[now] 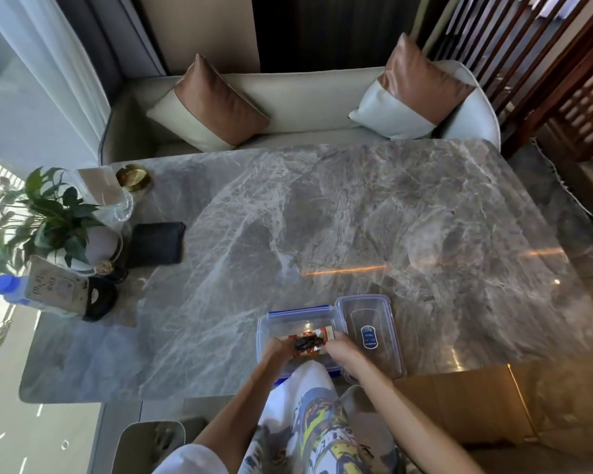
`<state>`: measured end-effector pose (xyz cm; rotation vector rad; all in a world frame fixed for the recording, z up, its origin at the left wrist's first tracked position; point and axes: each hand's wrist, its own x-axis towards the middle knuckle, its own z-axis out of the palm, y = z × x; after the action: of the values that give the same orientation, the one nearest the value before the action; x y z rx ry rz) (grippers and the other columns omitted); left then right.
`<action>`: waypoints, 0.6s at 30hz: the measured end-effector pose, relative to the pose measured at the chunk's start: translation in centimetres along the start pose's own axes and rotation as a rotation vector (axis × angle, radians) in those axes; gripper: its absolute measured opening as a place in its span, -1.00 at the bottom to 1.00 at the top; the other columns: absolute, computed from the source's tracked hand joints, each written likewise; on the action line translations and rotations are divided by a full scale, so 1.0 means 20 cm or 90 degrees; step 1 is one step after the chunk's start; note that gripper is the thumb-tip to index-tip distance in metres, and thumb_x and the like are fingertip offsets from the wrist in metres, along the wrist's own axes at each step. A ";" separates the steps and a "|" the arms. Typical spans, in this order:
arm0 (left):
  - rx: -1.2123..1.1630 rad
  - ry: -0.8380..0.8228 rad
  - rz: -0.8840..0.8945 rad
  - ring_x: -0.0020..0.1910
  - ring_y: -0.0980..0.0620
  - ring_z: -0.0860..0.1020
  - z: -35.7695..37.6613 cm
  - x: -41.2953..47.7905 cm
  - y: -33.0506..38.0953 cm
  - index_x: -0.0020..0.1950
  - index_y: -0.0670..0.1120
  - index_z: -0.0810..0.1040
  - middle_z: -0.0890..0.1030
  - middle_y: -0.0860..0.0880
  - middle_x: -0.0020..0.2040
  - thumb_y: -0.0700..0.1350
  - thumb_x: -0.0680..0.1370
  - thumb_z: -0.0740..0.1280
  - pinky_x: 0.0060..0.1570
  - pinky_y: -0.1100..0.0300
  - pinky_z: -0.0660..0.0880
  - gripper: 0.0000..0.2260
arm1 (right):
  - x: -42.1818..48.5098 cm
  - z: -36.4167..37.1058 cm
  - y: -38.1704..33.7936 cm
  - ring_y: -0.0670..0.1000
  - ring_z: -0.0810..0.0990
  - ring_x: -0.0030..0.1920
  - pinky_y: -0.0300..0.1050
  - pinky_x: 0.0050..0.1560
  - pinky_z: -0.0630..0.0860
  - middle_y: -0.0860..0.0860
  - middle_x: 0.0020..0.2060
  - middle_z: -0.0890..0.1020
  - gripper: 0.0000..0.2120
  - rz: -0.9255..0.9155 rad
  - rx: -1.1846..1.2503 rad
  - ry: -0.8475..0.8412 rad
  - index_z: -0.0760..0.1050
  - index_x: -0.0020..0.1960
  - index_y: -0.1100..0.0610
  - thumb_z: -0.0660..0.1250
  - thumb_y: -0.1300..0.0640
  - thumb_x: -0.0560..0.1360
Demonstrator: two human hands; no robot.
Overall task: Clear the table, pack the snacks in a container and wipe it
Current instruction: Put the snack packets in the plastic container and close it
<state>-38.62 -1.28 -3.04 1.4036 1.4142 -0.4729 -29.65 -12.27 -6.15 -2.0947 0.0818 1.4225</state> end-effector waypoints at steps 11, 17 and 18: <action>0.492 0.065 0.387 0.16 -0.32 0.56 0.22 0.01 0.46 0.27 -0.17 0.48 0.58 -0.32 0.19 -0.23 0.48 0.18 0.10 -0.08 0.50 -0.64 | -0.07 -0.32 0.31 0.08 0.56 -0.22 0.05 -0.01 0.50 0.15 -0.23 0.63 -0.80 -0.088 0.358 0.314 0.59 0.06 0.42 0.29 0.31 0.55; 0.674 -0.029 0.481 0.27 -0.24 0.52 0.50 0.13 0.71 0.32 -0.17 0.47 0.52 -0.26 0.30 -0.26 0.49 0.19 0.26 -0.02 0.47 -0.61 | -0.10 -0.30 0.61 0.25 0.59 0.03 0.09 0.11 0.50 0.36 0.01 0.62 -0.85 0.080 0.385 0.471 0.54 0.01 0.41 0.32 0.34 0.49; 0.693 -0.047 0.481 0.32 -0.23 0.48 0.54 0.15 0.73 0.36 -0.18 0.43 0.49 -0.26 0.34 -0.27 0.50 0.19 0.30 -0.02 0.44 -0.58 | -0.09 -0.28 0.65 0.20 0.58 -0.02 0.03 0.05 0.50 0.34 -0.01 0.62 -0.83 0.091 0.379 0.449 0.54 0.00 0.40 0.38 0.32 0.46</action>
<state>-20.76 -5.40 -4.17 2.5778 0.3969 -0.8121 -30.60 -26.22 -8.83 -1.9779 0.8355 0.5497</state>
